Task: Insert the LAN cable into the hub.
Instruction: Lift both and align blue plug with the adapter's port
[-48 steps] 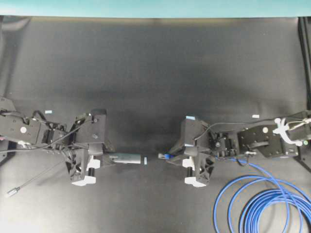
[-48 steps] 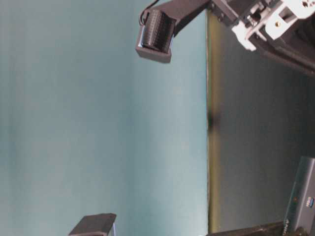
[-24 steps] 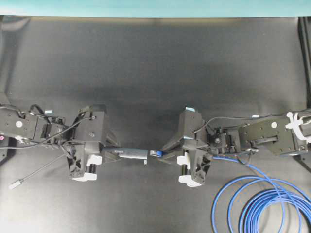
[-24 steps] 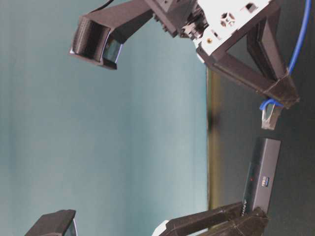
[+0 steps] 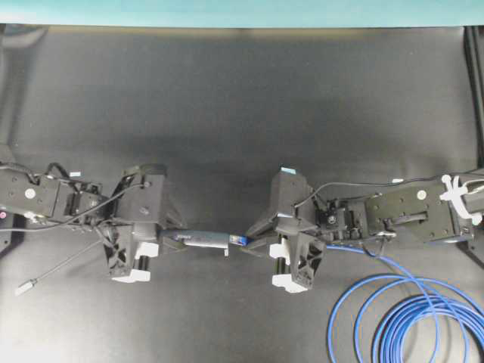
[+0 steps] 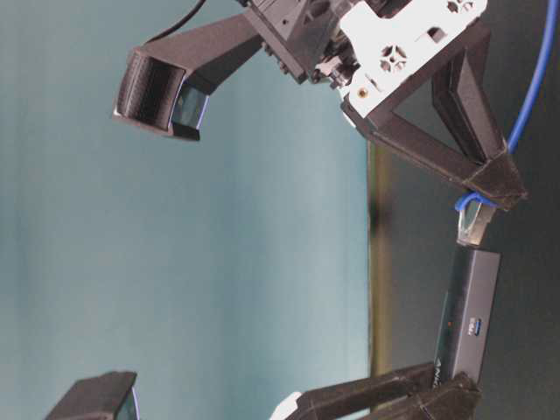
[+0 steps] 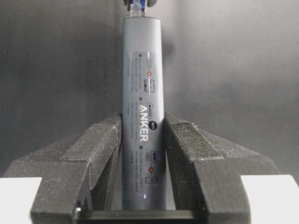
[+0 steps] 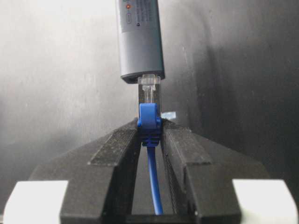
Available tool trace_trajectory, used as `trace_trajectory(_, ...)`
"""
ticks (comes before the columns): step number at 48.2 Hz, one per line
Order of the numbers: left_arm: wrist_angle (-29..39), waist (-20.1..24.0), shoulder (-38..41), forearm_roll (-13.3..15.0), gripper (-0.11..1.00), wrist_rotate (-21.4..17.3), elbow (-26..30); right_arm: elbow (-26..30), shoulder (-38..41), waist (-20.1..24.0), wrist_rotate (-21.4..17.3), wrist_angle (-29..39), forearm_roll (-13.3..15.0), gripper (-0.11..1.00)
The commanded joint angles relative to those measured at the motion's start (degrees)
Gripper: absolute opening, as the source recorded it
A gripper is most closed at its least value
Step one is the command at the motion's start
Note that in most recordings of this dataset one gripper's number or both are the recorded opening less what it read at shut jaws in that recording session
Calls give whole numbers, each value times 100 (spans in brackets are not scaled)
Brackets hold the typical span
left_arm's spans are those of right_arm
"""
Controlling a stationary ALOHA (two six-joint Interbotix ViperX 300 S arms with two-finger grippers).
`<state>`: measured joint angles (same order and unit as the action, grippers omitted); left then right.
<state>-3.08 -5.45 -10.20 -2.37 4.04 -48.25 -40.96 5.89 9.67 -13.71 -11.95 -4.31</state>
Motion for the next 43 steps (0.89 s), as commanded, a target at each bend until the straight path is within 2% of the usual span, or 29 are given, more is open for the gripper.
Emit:
trace_trajectory(1,255,9,-62,-18,29,-53,308,123,-26,35,18,53,18,12)
trace_trajectory(6,800,18,0,-18,29,-264,606,141,-26,44,18,141,26,12)
trace_trajectory(16,1406,-44,246,-18,29,-721,1063,158,-9,44,26,149,35,12)
trace_trajectory(26,1450,-35,396,-18,29,-747,1292,158,-9,35,26,44,35,12)
trace_trajectory(32,1072,-26,369,-18,29,-686,1143,105,-35,35,44,-299,35,12)
trace_trajectory(43,-220,62,-141,-18,29,-299,272,-149,-158,18,53,-826,9,12)
